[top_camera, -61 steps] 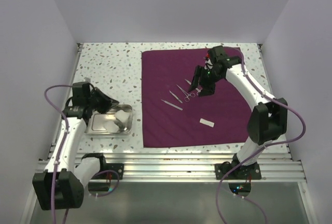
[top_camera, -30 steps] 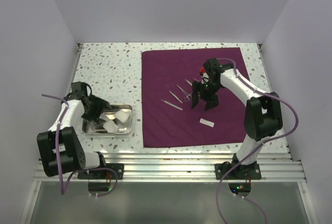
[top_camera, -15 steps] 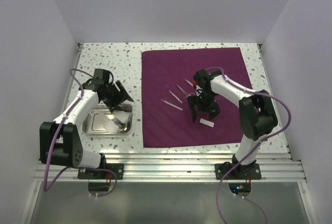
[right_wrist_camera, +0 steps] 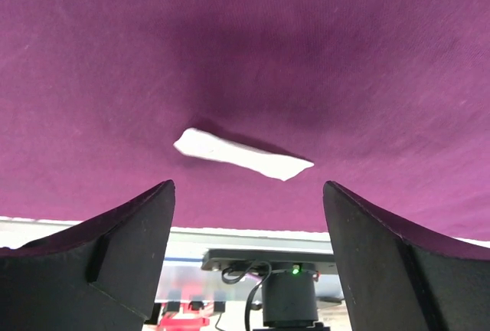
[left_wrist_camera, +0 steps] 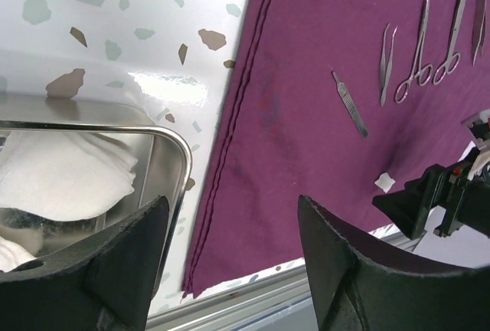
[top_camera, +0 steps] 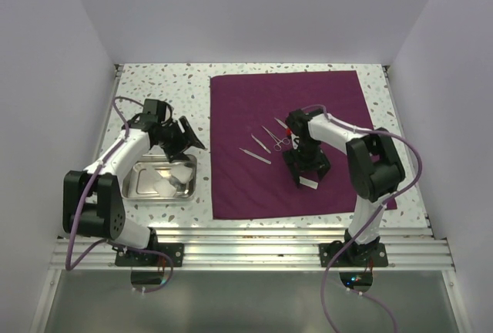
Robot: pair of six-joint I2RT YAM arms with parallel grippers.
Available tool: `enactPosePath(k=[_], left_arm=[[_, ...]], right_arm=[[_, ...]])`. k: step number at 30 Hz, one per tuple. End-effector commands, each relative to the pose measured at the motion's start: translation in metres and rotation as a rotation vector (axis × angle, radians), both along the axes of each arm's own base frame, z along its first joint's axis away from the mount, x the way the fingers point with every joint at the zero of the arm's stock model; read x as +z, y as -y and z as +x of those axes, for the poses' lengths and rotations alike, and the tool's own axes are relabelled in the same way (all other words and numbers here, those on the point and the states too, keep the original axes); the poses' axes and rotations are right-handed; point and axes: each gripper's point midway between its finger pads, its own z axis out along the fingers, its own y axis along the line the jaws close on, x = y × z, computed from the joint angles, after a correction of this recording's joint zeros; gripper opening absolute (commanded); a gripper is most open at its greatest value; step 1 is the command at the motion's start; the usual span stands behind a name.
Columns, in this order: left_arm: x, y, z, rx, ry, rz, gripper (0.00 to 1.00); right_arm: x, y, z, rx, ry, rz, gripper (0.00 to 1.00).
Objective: Prepare the surgical pack
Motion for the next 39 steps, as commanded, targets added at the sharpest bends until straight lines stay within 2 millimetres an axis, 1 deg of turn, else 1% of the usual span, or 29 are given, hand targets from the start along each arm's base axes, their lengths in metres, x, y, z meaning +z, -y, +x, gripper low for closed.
enactPosePath(k=[1, 3, 6, 9, 15, 21, 25, 29, 33, 35, 39], left_arm=[[0.016, 0.008, 0.016, -0.049, 0.081, -0.029, 0.72], [0.016, 0.007, 0.016, -0.055, 0.082, -0.025, 0.72], [0.017, 0.007, 0.015, -0.065, 0.075, -0.017, 0.72], [0.019, 0.006, 0.015, -0.070, 0.076, -0.013, 0.72], [0.018, 0.007, 0.014, -0.079, 0.071, -0.018, 0.72], [0.018, 0.008, 0.012, -0.089, 0.067, -0.022, 0.72], [0.021, 0.010, 0.013, -0.093, 0.072, -0.032, 0.72], [0.022, 0.010, 0.013, -0.097, 0.076, -0.033, 0.72], [0.023, 0.012, 0.012, -0.100, 0.072, -0.044, 0.72], [0.024, 0.013, 0.012, -0.099, 0.074, -0.049, 0.72], [0.026, 0.013, 0.010, -0.101, 0.079, -0.051, 0.72]], right_arm=[[-0.005, 0.006, 0.006, 0.038, 0.017, -0.030, 0.81], [-0.010, 0.001, 0.008, 0.036, 0.014, -0.014, 0.77], [-0.013, -0.001, 0.014, 0.034, 0.021, -0.011, 0.73], [-0.017, -0.002, 0.018, 0.040, 0.024, -0.009, 0.72], [-0.018, -0.008, 0.022, 0.044, 0.037, 0.016, 0.68], [-0.022, -0.010, 0.023, 0.039, 0.026, 0.022, 0.55], [-0.017, -0.013, 0.023, 0.031, 0.036, 0.038, 0.53], [-0.006, -0.015, 0.027, 0.024, 0.066, 0.052, 0.47], [-0.001, -0.015, 0.029, 0.020, 0.078, 0.057, 0.44], [0.000, -0.015, 0.028, 0.018, 0.074, 0.055, 0.40], [0.003, -0.018, 0.023, 0.014, 0.070, 0.082, 0.38]])
